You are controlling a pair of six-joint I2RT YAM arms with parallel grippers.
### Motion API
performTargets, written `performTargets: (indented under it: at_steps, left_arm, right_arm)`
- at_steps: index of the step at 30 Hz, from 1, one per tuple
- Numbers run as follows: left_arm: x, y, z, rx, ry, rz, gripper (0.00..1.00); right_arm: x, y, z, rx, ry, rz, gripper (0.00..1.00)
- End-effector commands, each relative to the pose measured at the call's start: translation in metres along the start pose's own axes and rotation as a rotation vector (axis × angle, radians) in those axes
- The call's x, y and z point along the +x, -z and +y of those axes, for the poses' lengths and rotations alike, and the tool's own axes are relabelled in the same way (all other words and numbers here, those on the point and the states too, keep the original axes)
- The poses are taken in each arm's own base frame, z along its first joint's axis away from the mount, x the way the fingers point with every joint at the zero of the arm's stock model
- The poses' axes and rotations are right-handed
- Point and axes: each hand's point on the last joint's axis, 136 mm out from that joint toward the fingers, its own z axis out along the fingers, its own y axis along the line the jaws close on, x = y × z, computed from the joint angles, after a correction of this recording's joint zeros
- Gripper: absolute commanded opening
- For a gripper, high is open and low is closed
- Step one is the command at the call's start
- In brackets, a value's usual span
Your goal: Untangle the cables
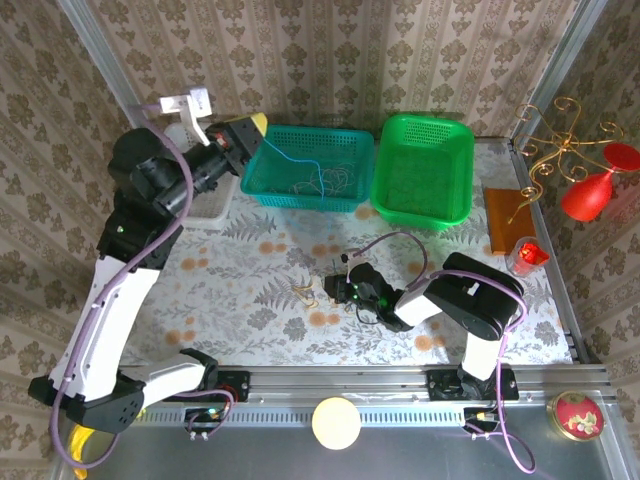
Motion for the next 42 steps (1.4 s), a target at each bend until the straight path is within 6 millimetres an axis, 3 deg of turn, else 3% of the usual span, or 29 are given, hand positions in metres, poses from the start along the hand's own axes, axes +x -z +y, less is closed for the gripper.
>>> performTargets:
  at_steps: [1,9,15,21,26,32,37,42]
  left_arm:
    - [-0.020,0.009,-0.003,0.001,-0.053,-0.037,0.00]
    - [-0.044,0.026,0.020,-0.092,-0.085,-0.100,0.00]
    - [-0.036,0.035,0.073,-0.251,-0.089,-0.095,0.00]
    - [-0.029,0.049,0.133,-0.405,-0.095,-0.094,0.00]
    - [-0.035,0.061,0.175,-0.497,-0.100,-0.117,0.00]
    - [-0.059,0.080,0.212,-0.532,-0.104,-0.195,0.00]
    - [-0.074,0.092,0.248,-0.556,-0.069,-0.243,0.00]
    - [-0.075,0.095,0.285,-0.589,-0.060,-0.252,0.00]
  right_arm:
    - [0.000,0.000,-0.010,0.039,-0.017,-0.029,0.26]
    - [-0.004,0.004,-0.002,0.005,-0.023,-0.031,0.31]
    - [-0.022,0.016,0.018,-0.044,-0.021,-0.038,0.49]
    - [-0.044,0.033,0.034,-0.066,0.002,-0.052,0.58]
    - [-0.059,0.048,0.041,-0.056,0.020,-0.065,0.62]
    - [-0.076,0.067,0.047,-0.051,0.026,-0.092,0.65]
    - [-0.081,0.075,0.048,-0.045,0.033,-0.089,0.64]
    - [-0.084,0.082,0.049,-0.045,0.033,-0.087,0.65]
